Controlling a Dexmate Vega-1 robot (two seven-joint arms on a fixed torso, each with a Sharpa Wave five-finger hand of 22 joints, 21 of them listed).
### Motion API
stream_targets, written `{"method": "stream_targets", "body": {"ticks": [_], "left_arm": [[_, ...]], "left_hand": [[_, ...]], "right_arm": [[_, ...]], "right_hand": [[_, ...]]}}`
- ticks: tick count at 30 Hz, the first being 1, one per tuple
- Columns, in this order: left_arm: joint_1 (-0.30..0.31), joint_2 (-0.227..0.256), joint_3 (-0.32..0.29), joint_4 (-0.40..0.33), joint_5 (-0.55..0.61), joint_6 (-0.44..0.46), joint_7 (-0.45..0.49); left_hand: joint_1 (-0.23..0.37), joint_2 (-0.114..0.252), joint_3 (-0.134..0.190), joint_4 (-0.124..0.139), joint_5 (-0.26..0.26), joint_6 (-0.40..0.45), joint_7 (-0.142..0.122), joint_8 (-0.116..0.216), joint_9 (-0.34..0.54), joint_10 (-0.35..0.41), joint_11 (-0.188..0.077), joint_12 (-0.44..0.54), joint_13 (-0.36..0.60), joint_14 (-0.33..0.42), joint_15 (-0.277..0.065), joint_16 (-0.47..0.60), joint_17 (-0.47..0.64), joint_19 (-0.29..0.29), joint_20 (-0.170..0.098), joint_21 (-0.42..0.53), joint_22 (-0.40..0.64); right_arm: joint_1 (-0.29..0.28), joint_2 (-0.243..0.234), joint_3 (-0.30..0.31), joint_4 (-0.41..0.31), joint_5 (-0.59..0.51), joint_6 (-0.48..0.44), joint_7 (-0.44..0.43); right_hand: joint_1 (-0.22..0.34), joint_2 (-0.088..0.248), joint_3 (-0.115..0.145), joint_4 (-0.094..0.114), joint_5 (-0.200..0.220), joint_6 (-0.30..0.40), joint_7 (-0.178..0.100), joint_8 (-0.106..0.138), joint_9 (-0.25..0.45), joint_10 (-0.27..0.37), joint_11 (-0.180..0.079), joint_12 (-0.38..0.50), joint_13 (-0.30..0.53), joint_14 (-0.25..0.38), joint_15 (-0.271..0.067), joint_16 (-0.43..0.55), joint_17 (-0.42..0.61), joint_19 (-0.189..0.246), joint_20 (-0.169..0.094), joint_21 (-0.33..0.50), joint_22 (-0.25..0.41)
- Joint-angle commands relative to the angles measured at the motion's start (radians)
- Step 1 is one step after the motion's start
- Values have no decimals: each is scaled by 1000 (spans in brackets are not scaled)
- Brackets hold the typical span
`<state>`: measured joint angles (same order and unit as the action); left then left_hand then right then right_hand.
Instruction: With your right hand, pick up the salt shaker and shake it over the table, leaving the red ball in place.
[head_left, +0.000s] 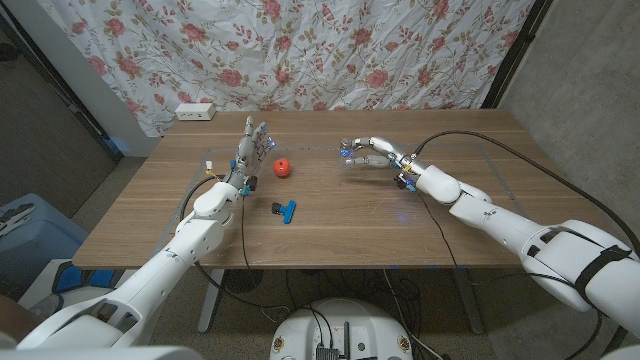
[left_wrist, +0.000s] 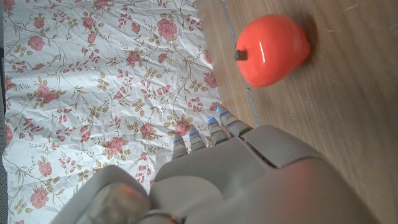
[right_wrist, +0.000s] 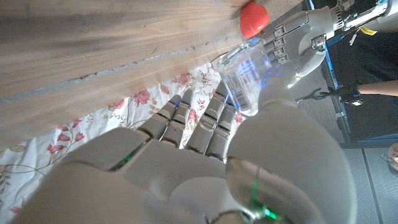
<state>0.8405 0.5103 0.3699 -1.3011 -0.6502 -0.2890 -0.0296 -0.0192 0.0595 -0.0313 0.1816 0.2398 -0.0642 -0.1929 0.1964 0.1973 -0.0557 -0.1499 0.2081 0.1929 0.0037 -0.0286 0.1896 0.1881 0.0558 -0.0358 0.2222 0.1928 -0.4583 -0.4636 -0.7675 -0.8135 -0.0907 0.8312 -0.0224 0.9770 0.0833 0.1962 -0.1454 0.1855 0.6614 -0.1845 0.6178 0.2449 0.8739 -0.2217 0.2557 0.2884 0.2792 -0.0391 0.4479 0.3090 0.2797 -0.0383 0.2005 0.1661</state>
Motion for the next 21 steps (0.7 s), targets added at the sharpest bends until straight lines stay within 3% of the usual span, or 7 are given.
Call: {"method": "stream_targets", "body": {"ticks": [1, 21], "left_arm": [[0, 0, 0, 0, 0, 0, 0], [0, 0, 0, 0, 0, 0, 0]], "left_hand": [[0, 101, -1, 5, 7, 2, -6, 5, 6, 2, -6, 4, 4, 2, -106, 5, 6, 9, -23, 5, 5], [0, 101, -1, 5, 7, 1, -7, 4, 6, 2, -6, 4, 4, 2, -105, 5, 6, 8, -23, 5, 5]], "right_arm": [[-61, -27, 48, -126, -94, -52, -145], [-130, -55, 88, -275, -277, -128, -387]], "right_hand": [[8, 5, 5, -10, 6, 47, -38, 10, 12, 14, 1, 8, 5, 14, -145, 10, 6, 16, -17, 3, 4], [17, 7, 5, -11, 4, 50, -38, 14, 10, 20, 2, 7, 14, 27, -142, 21, 13, 29, -21, 3, 4]]}}
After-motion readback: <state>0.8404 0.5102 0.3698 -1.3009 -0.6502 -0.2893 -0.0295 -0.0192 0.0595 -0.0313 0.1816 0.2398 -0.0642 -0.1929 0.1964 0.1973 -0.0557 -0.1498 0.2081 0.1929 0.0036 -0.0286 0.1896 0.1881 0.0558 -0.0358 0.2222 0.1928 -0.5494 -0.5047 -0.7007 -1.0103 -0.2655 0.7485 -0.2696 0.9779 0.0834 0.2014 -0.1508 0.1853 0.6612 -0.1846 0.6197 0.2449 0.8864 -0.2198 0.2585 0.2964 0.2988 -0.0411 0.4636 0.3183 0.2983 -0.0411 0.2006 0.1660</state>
